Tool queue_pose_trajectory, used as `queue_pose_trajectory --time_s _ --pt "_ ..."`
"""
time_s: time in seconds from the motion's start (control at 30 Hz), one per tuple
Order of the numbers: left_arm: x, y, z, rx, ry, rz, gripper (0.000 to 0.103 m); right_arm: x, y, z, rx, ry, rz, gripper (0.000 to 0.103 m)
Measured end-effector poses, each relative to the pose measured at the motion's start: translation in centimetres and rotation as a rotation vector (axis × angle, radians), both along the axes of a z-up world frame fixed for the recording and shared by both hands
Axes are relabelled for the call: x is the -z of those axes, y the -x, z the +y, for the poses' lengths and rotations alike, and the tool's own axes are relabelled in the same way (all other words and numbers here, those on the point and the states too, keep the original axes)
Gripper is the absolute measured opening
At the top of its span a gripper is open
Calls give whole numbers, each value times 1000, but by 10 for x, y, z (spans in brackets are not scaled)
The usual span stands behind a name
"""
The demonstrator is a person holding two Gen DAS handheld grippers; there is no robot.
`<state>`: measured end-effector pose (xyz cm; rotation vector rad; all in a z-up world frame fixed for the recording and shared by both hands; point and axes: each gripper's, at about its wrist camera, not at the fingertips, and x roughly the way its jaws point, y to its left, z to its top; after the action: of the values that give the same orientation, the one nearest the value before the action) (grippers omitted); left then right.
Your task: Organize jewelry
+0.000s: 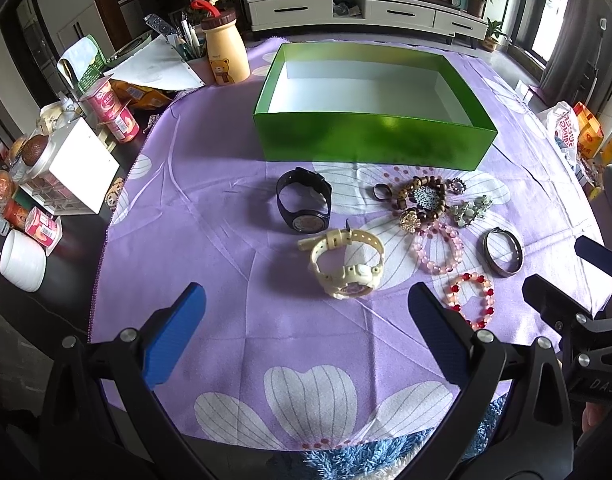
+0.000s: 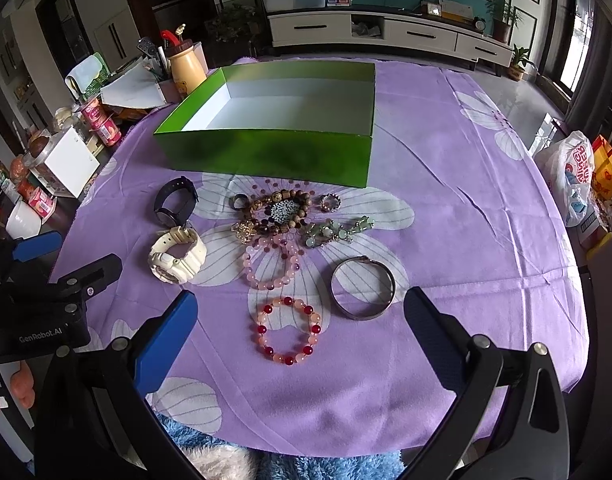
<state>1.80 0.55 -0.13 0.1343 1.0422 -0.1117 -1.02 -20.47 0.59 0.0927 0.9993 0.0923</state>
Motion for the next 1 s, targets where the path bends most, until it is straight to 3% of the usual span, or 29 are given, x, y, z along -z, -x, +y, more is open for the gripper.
queue_pose_trajectory --time_s 0.53,1.0 --pt "-5 -8 32 -66 156 12 101 -2 0 -17 28 -32 -6 102" --pt "11 -10 24 -34 161 38 101 12 1 -14 -4 -34 16 102"
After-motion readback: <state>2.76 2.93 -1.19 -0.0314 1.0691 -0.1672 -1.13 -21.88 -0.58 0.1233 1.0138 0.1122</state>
